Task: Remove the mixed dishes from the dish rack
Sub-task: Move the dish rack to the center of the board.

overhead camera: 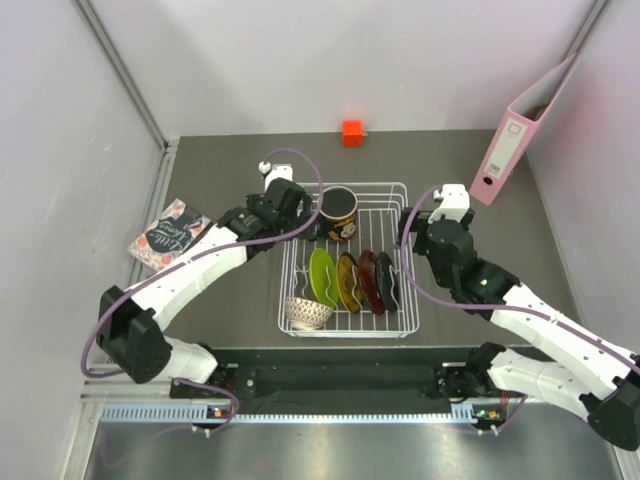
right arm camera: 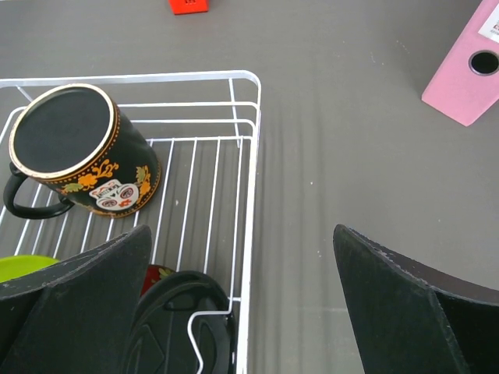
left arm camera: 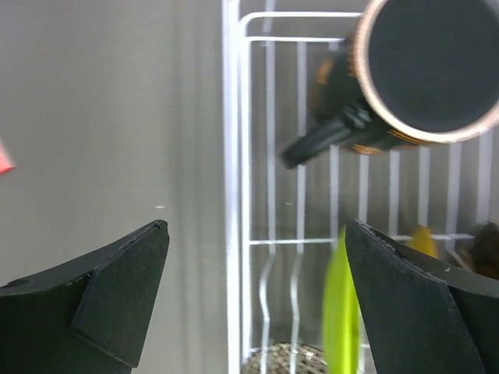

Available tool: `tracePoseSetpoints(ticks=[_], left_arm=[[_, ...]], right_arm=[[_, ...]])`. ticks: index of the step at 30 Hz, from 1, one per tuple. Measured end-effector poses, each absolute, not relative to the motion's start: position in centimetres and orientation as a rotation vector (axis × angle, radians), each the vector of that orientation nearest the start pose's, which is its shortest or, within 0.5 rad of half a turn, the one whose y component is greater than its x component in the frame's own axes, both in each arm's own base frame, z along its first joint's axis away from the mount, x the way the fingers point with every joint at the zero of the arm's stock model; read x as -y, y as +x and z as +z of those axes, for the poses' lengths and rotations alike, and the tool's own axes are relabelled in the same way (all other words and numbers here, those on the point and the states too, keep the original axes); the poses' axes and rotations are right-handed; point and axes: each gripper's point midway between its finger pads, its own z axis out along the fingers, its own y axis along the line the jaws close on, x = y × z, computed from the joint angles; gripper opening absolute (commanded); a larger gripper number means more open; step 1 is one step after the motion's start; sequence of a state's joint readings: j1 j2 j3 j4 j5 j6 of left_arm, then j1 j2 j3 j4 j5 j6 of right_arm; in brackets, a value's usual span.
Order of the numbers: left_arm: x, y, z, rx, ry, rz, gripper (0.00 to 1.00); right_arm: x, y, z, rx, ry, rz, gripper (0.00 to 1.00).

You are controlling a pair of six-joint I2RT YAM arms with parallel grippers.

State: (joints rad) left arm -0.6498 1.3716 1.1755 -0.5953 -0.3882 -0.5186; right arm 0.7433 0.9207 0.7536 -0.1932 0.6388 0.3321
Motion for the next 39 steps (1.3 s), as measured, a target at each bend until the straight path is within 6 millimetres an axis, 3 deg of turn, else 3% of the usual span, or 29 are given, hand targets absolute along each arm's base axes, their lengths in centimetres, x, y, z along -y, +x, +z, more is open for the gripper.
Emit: tracePoseSetpoints(ticks=[4,9,16,19,20,25,31,36,39], left_arm=[[17.6,33.0,18.6,-2.306,-0.007,-0.024,0.99],[16.3,34.2,20.7,-2.232,0.042,0.089,0.99],[17.0,34.9,21.6,-2.147,0.277,0.082,0.95],[18.0,35.6,21.3,-2.153,0.408,0.093,0.77],[18.9,36.2,21.3,-2.155,0.471,0.067,0.74],[22.5,37.9,21.0,-2.146,0.712,-0.161,0.75],[23.0,37.9,20.6,-2.121,0.864,-0.418,0.74],[24.1,36.6,20.4,-2.075,0.953,-0.530,0.74],[24.1,34.6,19.1,-2.081,0.993,-0.574,0.73]], right_arm=[[-13.7,28.9,22.7,-1.857,0.025,0.113,1.00],[-13.8,28.9,23.4,-1.843,0.020,0.116,1.00],[-13.8,29.0,25.0,-1.791,0.034,0.140,1.00],[-14.2,28.8,25.5,-1.781,0.004,0.171,1.00],[-14.5,28.7,25.5,-1.783,-0.015,0.183,1.00],[-15.3,28.3,25.1,-1.813,-0.075,0.206,1.00],[-15.8,27.9,25.3,-1.819,-0.107,0.246,1.00],[-15.6,27.4,26.0,-1.800,-0.103,0.268,1.00],[-15.6,27.3,26.3,-1.793,-0.103,0.279,1.00]])
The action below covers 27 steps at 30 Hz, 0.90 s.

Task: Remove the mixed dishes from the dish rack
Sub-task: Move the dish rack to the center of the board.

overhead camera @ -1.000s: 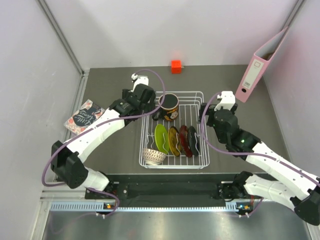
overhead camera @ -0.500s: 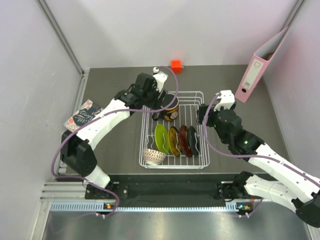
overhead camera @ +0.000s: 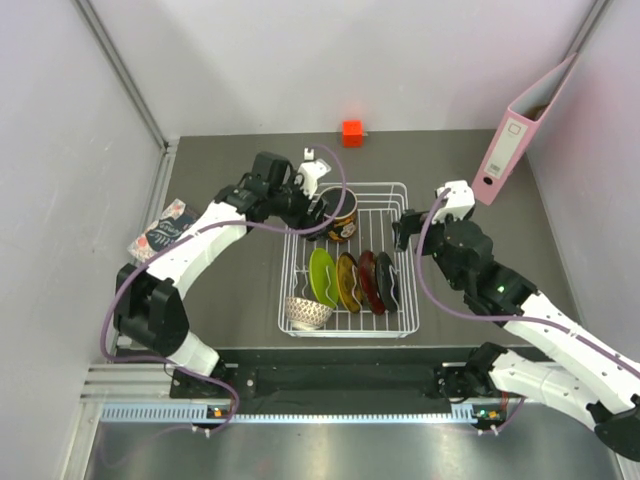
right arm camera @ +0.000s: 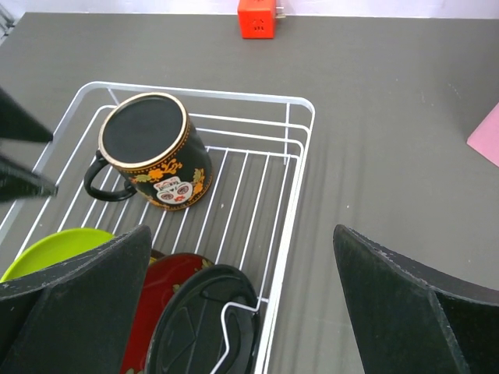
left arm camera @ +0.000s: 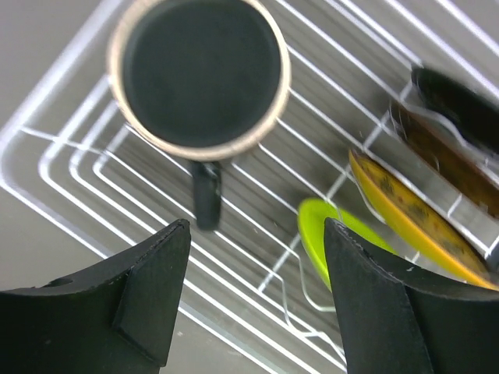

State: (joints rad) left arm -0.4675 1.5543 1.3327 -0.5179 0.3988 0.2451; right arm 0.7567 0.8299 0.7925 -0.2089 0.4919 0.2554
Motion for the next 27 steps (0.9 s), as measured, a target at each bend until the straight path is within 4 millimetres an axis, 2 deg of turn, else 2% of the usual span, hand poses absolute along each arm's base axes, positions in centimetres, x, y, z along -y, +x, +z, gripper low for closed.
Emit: tracePoseSetpoints(ticks=[4,9,16,23,27], left_arm=[[23.8,33.3,17.7,-2.097,1.032,-0.582,0.72],[23.7,33.5,16.9,-2.087,1.045,-0.558,0.73],[23.1,35.6,17.9,-2.045,0.928,-0.464,0.74],[23.1,35.2,20.5,-1.956,0.891,-0.474,0.73],[23.4,34.9,19.6,-1.967,0.900,-0.466,0.74]], right_arm=[[-15.9,27.3,26.1,-1.801,-0.112,0.289,1.00],[-16.2,27.3,25.8,-1.810,-0.116,0.298,1.00],[-15.9,27.2,26.2,-1.801,-0.076,0.306,1.00],[-15.8,27.5,25.8,-1.811,-0.046,0.294,1.00],[-15.8,27.7,25.1,-1.832,-0.038,0.280,1.00]])
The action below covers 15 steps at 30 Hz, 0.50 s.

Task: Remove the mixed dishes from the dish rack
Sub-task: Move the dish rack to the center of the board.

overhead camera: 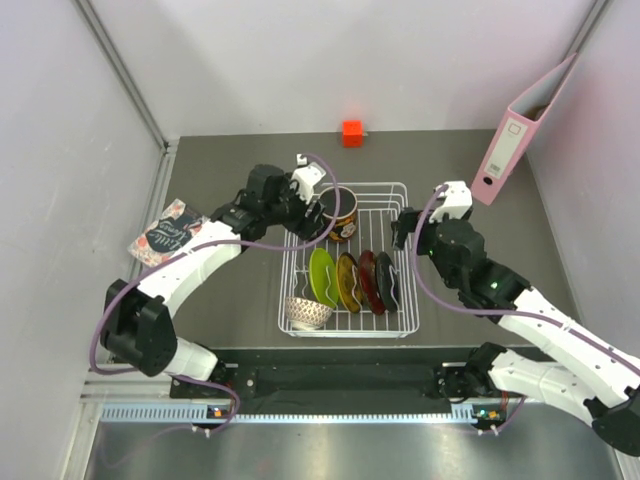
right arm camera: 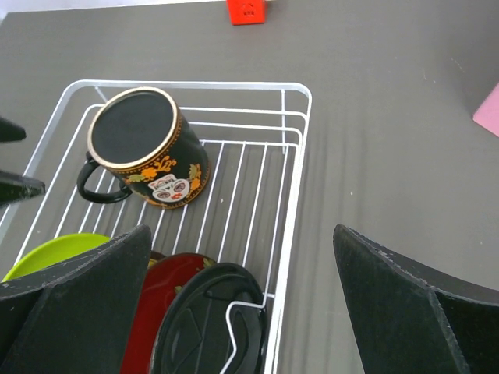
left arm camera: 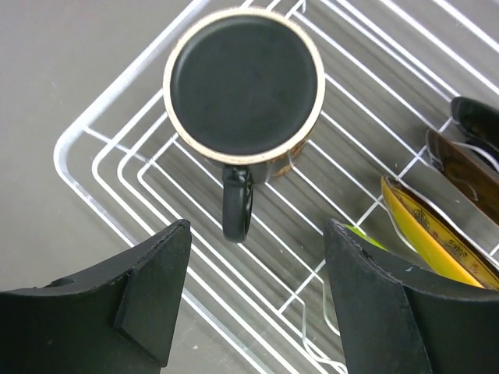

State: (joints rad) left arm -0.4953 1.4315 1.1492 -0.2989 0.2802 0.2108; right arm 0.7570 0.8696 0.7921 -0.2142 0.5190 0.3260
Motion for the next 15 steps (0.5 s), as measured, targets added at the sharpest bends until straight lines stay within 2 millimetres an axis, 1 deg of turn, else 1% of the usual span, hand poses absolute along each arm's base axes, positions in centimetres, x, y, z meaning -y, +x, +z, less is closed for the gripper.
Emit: tracePoseSetpoints(ticks=[2,4,5,6,9,11,14,15], left_arm=[[23.1,34.9,18.9,-1.990,0.875,-0.446,0.74],[22.6,35.3,18.6,-2.014,0.810,-0.412,0.73],[22.0,35.9,18.5,-2.029,0.754,-0.372,0.71],[21.3,36.4,18.4,-2.041,0.693,-0.331,0.67],[17.7,38.2,18.5,-2.113,0.348,-0.193,0.66],[14.9,38.7,18.4,-2.157,0.135,-0.143,0.65],[12.5,38.8,18.0,-2.193,-0.063,-0.121,0.66],[12.2,38.6,17.7,-2.207,-0.106,-0.128,0.65]], right_arm=[[-15.6,27.8,24.9,-1.839,-0.016,0.269,1.00],[-14.8,27.9,24.5,-1.848,0.028,0.233,1.00],[-14.5,27.9,24.2,-1.859,0.049,0.217,1.00],[-14.2,28.0,23.8,-1.870,0.066,0.203,1.00],[-13.3,28.4,22.0,-1.926,0.137,0.161,0.97],[-12.4,28.9,20.7,-1.968,0.188,0.133,0.94],[-11.4,29.5,19.4,-2.006,0.249,0.114,0.89],[-11.3,29.7,19.1,-2.017,0.260,0.110,0.86]])
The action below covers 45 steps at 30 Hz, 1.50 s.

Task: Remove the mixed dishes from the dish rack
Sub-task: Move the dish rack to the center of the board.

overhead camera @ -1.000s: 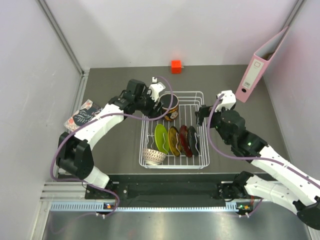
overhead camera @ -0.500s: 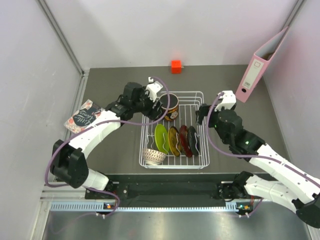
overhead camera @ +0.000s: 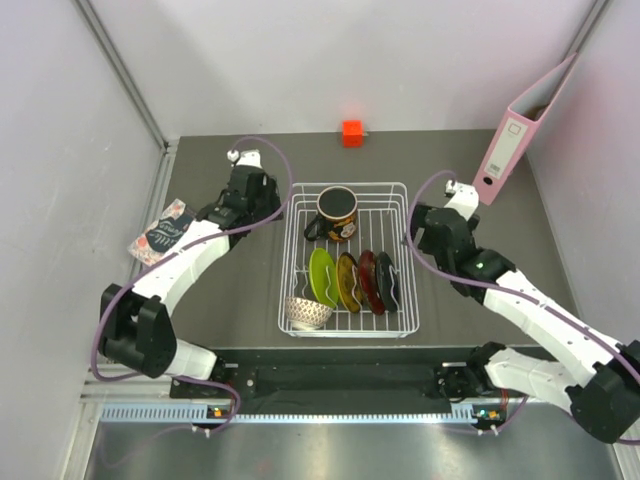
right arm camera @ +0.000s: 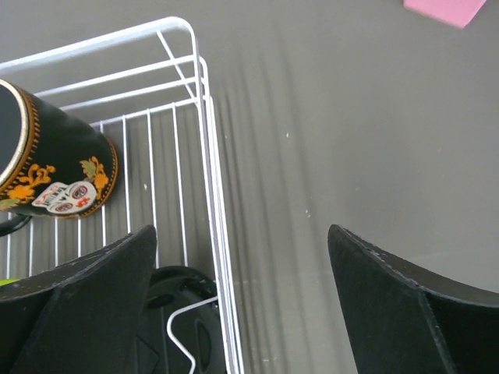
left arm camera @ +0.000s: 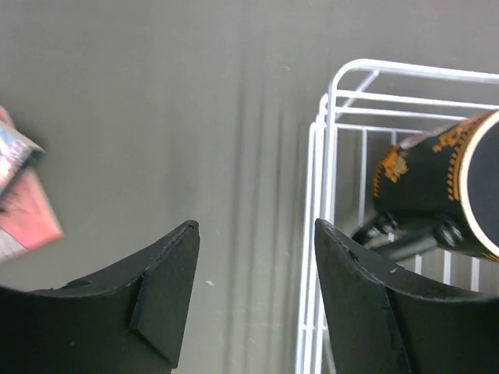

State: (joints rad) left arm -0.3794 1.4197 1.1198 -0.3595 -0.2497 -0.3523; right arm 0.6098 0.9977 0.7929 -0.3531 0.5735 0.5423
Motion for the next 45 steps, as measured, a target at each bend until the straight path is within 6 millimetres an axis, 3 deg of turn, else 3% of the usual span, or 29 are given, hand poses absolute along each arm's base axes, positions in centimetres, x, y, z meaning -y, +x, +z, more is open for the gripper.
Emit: tracePoseSetpoints(ticks=[4,9,17,24,31,38,40,41,42,45], left_arm=[[12.8,37.3,16.6,-2.241,-0.159,-0.185,0.62],[13.6,36.2,15.4,-2.292,-0.187,-0.247,0.60],[14.2,34.9,13.5,-2.348,-0.209,-0.303,0.58],[14.9,34.4,13.2,-2.369,-0.206,-0.354,0.54],[15.8,34.2,12.7,-2.385,-0.210,-0.405,0.26],[16.8,33.6,11.8,-2.416,-0.175,-0.436,0.20],[17.0,33.5,11.3,-2.429,-0.169,-0.433,0.12],[17.1,33.4,11.1,-2.436,-0.164,-0.435,0.00],[17.3,33.3,11.0,-2.441,-0.160,-0.438,0.00],[17.5,33.3,11.0,-2.439,-0.132,-0.435,0.00]], right_arm=[[-11.8,30.0,17.3,-2.067,0.261,0.112,0.76],[-12.5,29.8,14.5,-2.140,0.233,0.110,0.72],[-13.6,30.3,12.4,-2.195,0.203,0.113,0.65],[-14.1,30.5,10.7,-2.241,0.182,0.101,0.49],[-14.3,30.7,10.8,-2.230,0.184,0.114,0.30],[-14.3,30.9,9.9,-2.250,0.182,0.096,0.26],[-14.2,31.0,9.5,-2.260,0.182,0.087,0.20],[-14.2,31.0,9.3,-2.264,0.180,0.083,0.08],[-14.4,31.1,9.1,-2.266,0.180,0.086,0.00],[-14.8,31.3,8.9,-2.271,0.160,0.097,0.00]])
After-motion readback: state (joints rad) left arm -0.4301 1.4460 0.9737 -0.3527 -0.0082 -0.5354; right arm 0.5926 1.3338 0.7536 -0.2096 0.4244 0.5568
